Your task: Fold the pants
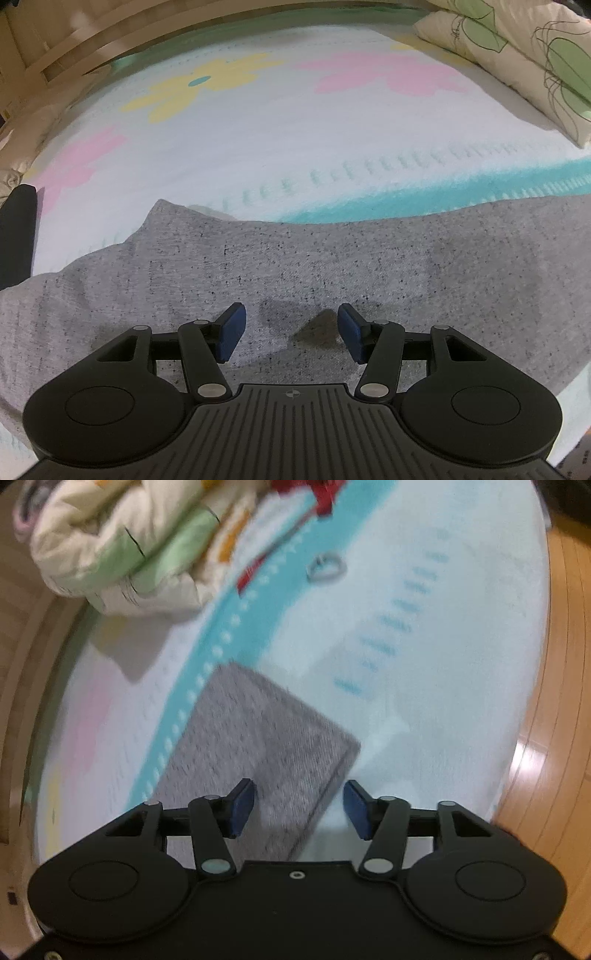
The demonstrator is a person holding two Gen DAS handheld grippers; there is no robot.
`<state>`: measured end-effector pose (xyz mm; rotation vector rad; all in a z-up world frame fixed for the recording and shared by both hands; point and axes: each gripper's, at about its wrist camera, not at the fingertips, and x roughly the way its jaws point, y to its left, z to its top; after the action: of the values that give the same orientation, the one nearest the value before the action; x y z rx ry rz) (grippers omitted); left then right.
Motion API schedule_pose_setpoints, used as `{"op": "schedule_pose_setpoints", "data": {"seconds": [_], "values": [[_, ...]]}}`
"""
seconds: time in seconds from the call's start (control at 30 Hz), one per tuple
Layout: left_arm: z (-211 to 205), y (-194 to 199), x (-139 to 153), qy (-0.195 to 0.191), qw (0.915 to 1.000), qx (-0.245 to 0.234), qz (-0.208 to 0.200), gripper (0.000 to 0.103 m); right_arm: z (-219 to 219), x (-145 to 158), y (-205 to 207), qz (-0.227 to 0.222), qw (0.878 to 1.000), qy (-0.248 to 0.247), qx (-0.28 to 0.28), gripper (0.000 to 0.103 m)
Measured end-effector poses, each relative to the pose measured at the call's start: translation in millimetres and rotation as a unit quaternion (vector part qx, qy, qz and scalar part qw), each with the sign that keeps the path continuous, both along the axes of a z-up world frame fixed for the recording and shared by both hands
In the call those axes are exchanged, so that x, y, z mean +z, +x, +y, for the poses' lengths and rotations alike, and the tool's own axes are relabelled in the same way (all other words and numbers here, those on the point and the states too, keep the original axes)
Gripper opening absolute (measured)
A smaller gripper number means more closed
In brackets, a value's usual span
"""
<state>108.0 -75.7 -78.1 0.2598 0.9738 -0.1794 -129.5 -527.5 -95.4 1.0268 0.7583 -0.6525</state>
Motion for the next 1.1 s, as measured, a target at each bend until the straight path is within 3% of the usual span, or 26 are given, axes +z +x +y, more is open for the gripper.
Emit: {"op": "schedule_pose_setpoints", "data": {"seconds": [0.4, 0.43, 0.47, 0.5, 0.6, 0.7, 0.87, 0.97, 1.1], "values": [[-9, -7, 6, -0.040, 0.9988, -0.027, 0.011, 0.053, -17, -10, 18, -0.079, 0.997, -0.007, -0.011, 0.055], [-13, -9, 7, -0.048, 0.9982, -0.034, 0.012, 0.053, -15, -9, 19, -0.075, 0.997, -0.011, -0.011, 0.053], [-17, -11, 8, -0.053, 0.9975, -0.044, 0.013, 0.053, -11, -6, 23, -0.063, 0.998, -0.020, -0.004, 0.035], [-22, -14, 9, -0.057, 0.9968, -0.054, 0.013, 0.053, -7, -3, 28, -0.044, 0.998, -0.031, 0.014, 0.024], [-39, -22, 8, -0.064, 0.9940, -0.088, 0.013, 0.053, 12, 10, 41, -0.009, 0.996, -0.070, 0.047, 0.023], [-57, -28, 3, -0.069, 0.9900, -0.121, 0.022, 0.054, 35, 33, 52, -0.012, 0.991, -0.103, 0.082, 0.023], [-76, -20, -25, -0.045, 0.9893, -0.125, 0.060, 0.054, 87, 82, 72, -0.055, 0.973, -0.157, 0.158, 0.023], [-74, -19, -21, -0.035, 0.9897, -0.130, 0.049, 0.055, 133, 115, 93, -0.095, 0.956, -0.172, 0.218, 0.023], [-28, -5, 2, -0.065, 0.9963, -0.052, 0.022, 0.055, 204, 139, 118, -0.138, 0.925, -0.184, 0.303, 0.023]]}}
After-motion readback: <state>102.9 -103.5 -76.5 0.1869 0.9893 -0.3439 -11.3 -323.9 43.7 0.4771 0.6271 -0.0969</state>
